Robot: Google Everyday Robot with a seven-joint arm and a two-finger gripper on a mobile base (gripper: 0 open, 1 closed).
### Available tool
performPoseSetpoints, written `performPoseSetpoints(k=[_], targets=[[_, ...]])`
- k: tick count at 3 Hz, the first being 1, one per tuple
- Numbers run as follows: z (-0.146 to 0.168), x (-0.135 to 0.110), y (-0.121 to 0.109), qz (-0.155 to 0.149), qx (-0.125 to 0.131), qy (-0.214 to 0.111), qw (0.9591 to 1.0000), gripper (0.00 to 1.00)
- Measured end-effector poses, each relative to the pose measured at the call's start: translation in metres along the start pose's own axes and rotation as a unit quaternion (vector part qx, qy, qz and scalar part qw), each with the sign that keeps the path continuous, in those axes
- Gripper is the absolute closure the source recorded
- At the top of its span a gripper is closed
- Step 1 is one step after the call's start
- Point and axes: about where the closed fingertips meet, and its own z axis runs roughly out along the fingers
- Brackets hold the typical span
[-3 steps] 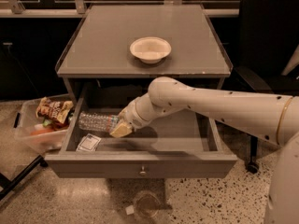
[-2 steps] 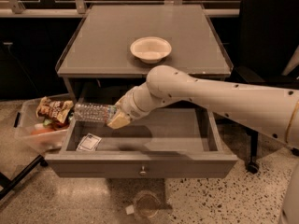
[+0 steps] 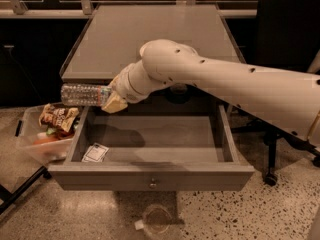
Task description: Pick water bottle from top drawer and place on counter
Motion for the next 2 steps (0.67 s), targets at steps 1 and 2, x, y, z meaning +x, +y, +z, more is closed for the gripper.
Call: performPoseSetpoints(k=[1,2], targets=[[-0.006,-0.038,-0.025,-0.026,0.034,0.002,0.9991,1.00],[-0.010,-0.063,-0.058,-0.028,0.079,0.019,0.9963,1.00]])
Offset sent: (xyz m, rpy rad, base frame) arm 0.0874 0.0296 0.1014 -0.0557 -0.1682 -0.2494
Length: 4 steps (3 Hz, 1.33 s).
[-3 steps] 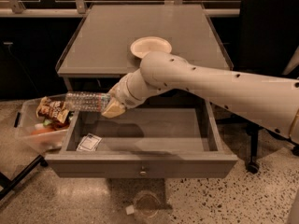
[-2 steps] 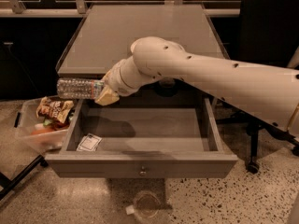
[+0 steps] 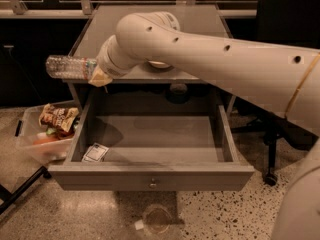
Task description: Pick water bottle from top drawer and place on counter
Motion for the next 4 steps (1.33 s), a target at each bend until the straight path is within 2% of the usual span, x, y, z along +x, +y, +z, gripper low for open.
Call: performPoseSetpoints(k=[1,2,3,4], targets=[[0.003,0.001,-0.002,0.030,0.004,0.007,0.9995,1.00],[0.003,0.001,-0.002,0.032,0.004,0.007,0.9994,1.00],[-0.003,0.007,-0.017,0.050,0.023,0.021,0.9983,1.00],[-0.005,0.020,-0.047,0.081,0.051,0.035,0.9948,1.00]])
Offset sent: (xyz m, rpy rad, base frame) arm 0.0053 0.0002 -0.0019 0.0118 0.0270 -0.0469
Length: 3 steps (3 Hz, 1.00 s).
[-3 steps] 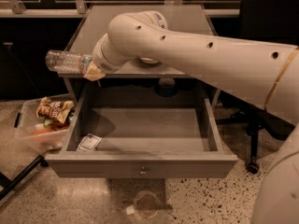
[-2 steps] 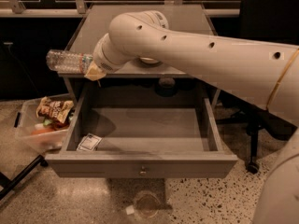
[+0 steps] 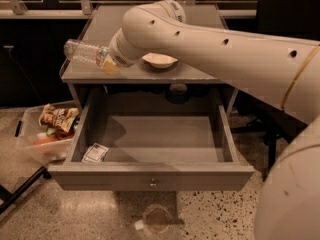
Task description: Pick water bottle from top drawer and place on counter
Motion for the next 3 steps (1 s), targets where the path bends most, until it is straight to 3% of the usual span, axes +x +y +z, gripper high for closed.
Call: performPoseSetpoints(k=[1,2,3], targets=[[0.010,0.015,-0.024,0.027,0.015,0.014,0.9994,1.00],[0.020,0.032,-0.034,0.059,0.023,0.024,0.9977,1.00],[0.023,0.042,-0.040,0.082,0.035,0.037,0.9954,0.81]])
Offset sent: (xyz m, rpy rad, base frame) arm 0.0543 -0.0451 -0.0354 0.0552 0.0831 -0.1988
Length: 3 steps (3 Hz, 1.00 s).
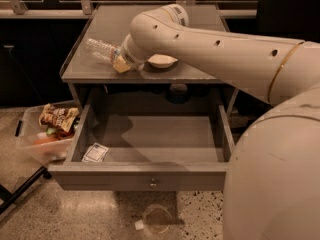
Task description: Pick water bottle from top drawer and place on counter
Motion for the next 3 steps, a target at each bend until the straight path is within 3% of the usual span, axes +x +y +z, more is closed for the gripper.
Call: performPoseSetpoints(k=[1,3], targets=[[-0.0010,0.0013,-0.0057,0.015,0.017,0.011,0.9997,0.58],[-0.0010,0.0013,-0.0058,0.015,0.017,0.011,0.9997,0.11]])
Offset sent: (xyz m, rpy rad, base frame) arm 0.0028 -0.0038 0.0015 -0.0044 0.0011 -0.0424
